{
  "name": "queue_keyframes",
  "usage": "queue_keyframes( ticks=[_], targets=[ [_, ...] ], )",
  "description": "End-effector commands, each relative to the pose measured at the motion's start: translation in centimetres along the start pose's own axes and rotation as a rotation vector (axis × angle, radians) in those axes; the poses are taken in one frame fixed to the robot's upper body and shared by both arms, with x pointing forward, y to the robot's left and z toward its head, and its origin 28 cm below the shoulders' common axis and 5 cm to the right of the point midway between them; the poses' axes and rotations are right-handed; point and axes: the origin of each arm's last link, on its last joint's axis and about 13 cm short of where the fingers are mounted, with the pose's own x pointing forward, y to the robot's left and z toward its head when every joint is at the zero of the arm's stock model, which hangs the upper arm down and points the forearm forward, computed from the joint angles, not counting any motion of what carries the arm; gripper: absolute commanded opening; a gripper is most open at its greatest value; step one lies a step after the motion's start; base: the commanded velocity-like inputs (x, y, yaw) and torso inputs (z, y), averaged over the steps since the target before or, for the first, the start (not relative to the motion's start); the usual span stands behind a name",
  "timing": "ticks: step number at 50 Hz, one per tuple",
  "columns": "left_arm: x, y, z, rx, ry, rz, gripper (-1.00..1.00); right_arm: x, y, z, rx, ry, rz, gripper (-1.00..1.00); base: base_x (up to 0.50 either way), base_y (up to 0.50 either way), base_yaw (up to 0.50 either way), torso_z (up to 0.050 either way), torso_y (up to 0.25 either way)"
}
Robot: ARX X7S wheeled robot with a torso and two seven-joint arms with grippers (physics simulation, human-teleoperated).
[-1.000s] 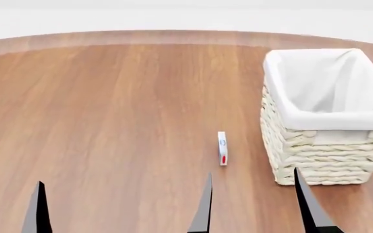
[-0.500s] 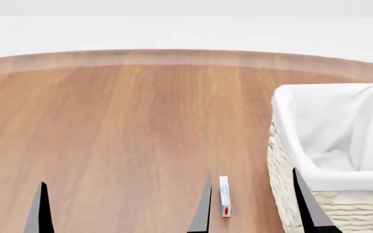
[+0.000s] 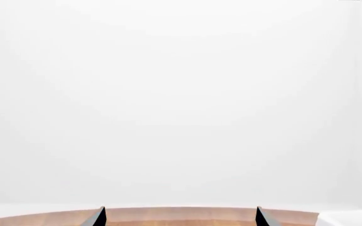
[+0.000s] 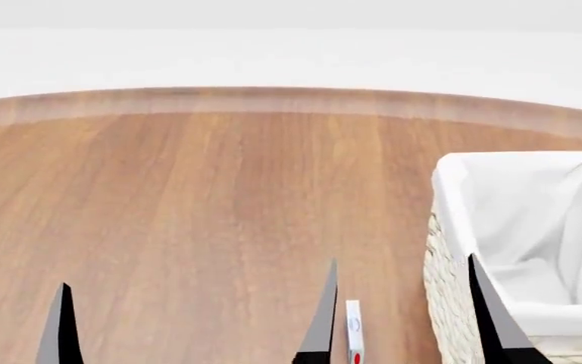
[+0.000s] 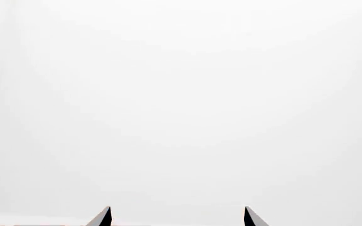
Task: Pick up the cream cheese box, and put it in the basket.
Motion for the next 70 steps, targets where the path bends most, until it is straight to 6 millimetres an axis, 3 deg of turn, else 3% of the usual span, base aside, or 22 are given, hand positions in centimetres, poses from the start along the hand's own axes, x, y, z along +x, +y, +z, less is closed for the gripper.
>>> queue_keyframes(
  ticks=[1, 18, 21, 30, 40, 47, 50, 56, 70],
  targets=[
    [0.0, 0.0, 0.1, -0.002, -0.005, -0.003, 1.0, 1.0, -0.1, 1.8, -0.01, -0.036, -0.021, 1.0, 0.0, 0.0, 0.0, 0.0, 0.0],
    [-0.1, 0.1, 0.2, -0.004, -0.004, -0.006, 1.0, 7.9, -0.5, 6.0, -0.078, -0.132, 0.008, 1.0, 0.0, 0.0, 0.0, 0.0, 0.0],
    [-0.1, 0.0, 0.3, -0.004, -0.005, -0.006, 1.0, 9.9, -0.5, 6.2, -0.075, -0.139, 0.014, 1.0, 0.0, 0.0, 0.0, 0.0, 0.0],
    [0.0, 0.0, 0.1, -0.005, -0.004, -0.006, 1.0, 17.6, 0.6, 4.0, -0.065, -0.043, 0.062, 1.0, 0.0, 0.0, 0.0, 0.0, 0.0],
    [-0.1, -0.1, 0.2, -0.008, -0.002, -0.013, 1.0, 22.0, 1.2, 2.3, -0.028, 0.06, 0.055, 1.0, 0.0, 0.0, 0.0, 0.0, 0.0],
    [-0.1, -0.2, 0.2, -0.007, 0.0, -0.016, 1.0, 24.8, 1.8, -0.9, -0.011, 0.188, 0.033, 1.0, 0.0, 0.0, 0.0, 0.0, 0.0],
    [-0.1, -0.2, 0.2, -0.008, -0.001, -0.016, 1.0, 25.4, 2.0, -1.9, 0.012, 0.234, 0.031, 1.0, 0.0, 0.0, 0.0, 0.0, 0.0],
    [-0.2, -0.3, 0.3, -0.011, -0.001, -0.019, 1.0, 25.8, 2.9, -6.0, 0.096, 0.388, 0.029, 1.0, 0.0, 0.0, 0.0, 0.0, 0.0],
    [-0.1, -0.2, 0.2, -0.014, -0.002, -0.016, 1.0, 24.6, 3.4, -9.4, 0.103, 0.495, 0.016, 1.0, 0.0, 0.0, 0.0, 0.0, 0.0]
  ],
)
